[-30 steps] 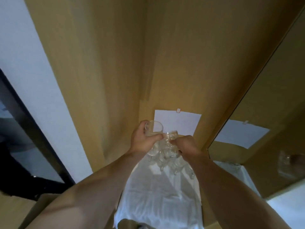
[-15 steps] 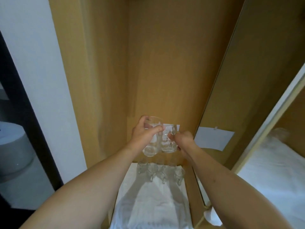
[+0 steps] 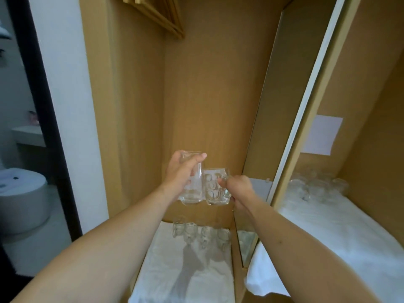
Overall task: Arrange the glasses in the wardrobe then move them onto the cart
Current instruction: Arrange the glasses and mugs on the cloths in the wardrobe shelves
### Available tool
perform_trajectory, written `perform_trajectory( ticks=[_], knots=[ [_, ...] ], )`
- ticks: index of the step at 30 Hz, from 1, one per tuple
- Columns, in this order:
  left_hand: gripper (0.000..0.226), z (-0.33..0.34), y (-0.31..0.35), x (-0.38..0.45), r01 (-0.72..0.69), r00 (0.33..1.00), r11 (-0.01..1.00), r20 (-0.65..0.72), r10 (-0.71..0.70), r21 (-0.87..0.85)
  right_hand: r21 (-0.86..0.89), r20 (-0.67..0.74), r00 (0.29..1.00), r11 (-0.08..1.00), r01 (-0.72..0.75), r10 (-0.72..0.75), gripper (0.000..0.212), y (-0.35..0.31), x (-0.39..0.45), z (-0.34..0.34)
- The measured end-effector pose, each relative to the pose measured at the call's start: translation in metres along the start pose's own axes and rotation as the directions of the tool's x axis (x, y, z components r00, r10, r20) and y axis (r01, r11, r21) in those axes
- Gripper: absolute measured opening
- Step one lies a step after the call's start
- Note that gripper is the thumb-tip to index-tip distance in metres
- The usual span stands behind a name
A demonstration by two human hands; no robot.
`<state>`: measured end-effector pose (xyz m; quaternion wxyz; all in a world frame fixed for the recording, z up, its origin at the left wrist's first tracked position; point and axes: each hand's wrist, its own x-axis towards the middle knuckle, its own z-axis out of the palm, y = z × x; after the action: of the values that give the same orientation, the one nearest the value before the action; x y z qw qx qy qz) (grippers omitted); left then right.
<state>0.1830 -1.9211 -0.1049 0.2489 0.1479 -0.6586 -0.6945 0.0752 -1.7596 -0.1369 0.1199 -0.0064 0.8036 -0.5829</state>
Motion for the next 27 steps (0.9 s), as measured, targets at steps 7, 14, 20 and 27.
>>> perform_trajectory(
  ticks=[7, 14, 20, 27],
  knots=[
    [0.058, 0.043, 0.015, -0.069, -0.042, 0.999, 0.999, -0.026, 0.043, 0.019, 0.05, 0.066, 0.996, 0.997, 0.063, -0.067, 0.029, 0.013, -0.059, -0.059],
    [0.049, 0.099, 0.021, -0.126, -0.044, 0.999, 0.999, 0.012, 0.044, 0.01, 0.143, 0.071, 0.991, 0.985, 0.101, -0.112, 0.017, 0.038, -0.107, -0.129],
    [0.058, 0.16, 0.027, -0.161, 0.008, 0.988, 0.999, 0.157, -0.001, -0.043, 0.111, -0.024, 0.992, 0.986, 0.124, -0.122, 0.033, 0.062, -0.129, -0.201],
    [0.067, 0.219, 0.015, -0.177, 0.028, 0.966, 1.0, 0.256, -0.027, 0.003, 0.075, -0.139, 0.988, 0.994, 0.074, -0.063, 0.031, 0.089, -0.139, -0.266]
  ],
)
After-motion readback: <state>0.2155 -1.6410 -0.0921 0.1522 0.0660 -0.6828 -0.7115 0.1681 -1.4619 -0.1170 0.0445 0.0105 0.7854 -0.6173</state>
